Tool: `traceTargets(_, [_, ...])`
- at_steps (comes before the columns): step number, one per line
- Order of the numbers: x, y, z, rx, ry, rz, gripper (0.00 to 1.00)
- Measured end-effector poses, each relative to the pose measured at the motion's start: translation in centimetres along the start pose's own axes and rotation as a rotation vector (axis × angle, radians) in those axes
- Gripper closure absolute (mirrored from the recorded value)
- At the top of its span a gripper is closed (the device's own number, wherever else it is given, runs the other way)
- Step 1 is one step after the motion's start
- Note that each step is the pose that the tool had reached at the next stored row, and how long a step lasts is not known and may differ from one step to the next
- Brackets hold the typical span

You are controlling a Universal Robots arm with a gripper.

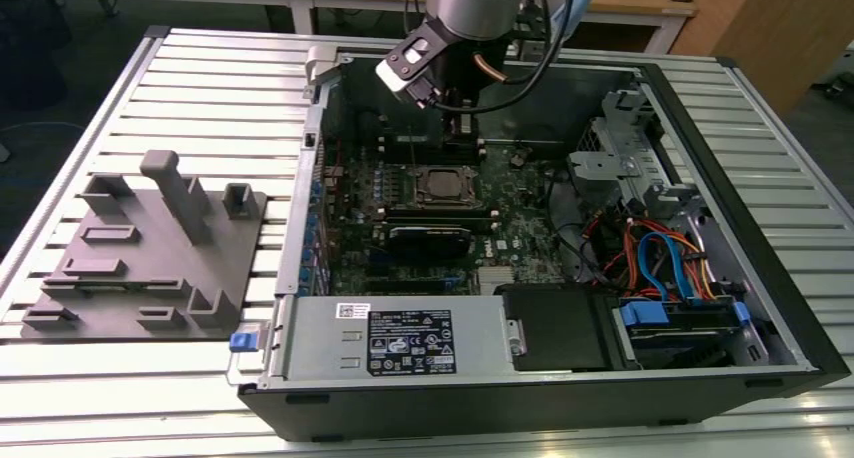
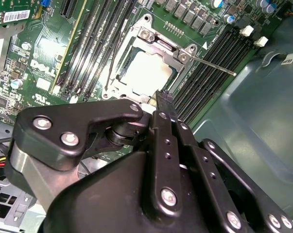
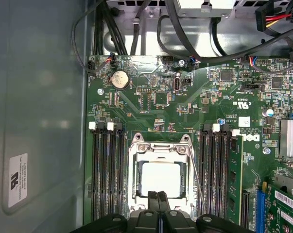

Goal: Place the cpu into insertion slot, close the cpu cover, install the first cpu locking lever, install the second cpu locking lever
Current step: 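Install the first cpu locking lever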

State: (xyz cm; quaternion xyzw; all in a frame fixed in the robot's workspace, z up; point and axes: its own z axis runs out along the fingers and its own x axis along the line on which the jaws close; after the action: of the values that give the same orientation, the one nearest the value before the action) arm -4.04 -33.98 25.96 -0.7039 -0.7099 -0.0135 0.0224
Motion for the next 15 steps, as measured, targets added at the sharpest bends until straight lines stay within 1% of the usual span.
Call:
traceTargets(7, [0.00, 0.00, 0.00, 0.0010, -0.0003, -0.018, 0.89])
traceTargets(15, [0.00, 0.00, 0.00, 0.0030, -0.0007, -0.058, 0.89])
